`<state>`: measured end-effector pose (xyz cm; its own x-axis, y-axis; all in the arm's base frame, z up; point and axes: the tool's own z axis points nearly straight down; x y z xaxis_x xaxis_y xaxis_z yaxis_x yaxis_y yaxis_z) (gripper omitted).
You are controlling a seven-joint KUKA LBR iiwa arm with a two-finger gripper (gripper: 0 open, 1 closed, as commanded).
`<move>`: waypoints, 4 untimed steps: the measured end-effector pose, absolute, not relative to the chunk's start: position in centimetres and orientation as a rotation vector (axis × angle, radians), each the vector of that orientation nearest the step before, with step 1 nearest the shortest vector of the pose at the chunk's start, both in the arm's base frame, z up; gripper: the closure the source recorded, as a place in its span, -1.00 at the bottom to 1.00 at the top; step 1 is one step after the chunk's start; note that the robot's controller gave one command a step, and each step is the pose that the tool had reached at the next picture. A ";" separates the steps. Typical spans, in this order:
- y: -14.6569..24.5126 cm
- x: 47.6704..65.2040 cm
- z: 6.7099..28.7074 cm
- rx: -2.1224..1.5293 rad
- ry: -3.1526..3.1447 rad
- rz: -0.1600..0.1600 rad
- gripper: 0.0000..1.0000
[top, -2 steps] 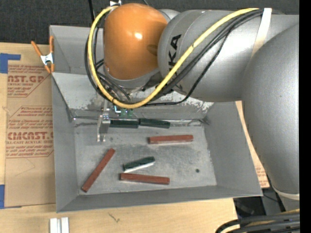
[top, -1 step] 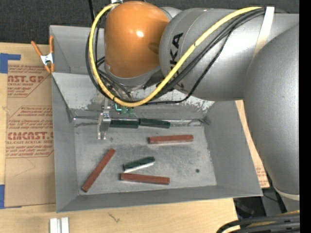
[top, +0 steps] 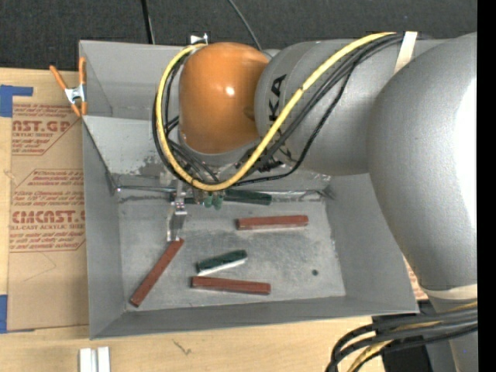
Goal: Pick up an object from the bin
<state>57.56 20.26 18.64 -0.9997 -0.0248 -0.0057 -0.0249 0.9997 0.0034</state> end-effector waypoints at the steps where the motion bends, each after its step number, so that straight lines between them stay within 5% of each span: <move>1: 18.0 55.8 12.5 -0.249 3.128 0.002 -1.00; 2: 16.9 54.4 8.6 -0.308 3.129 -0.003 1.00; 3: 16.9 54.4 8.6 -0.308 3.129 -0.003 1.00; 4: 16.9 54.2 12.6 -0.313 3.135 -0.004 1.00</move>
Offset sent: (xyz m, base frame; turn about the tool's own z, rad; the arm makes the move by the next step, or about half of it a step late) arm -0.0314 -0.0324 -0.0998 -0.1701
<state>54.16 16.87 12.60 -0.9803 -0.1975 0.0094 -0.1975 0.9803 -0.0019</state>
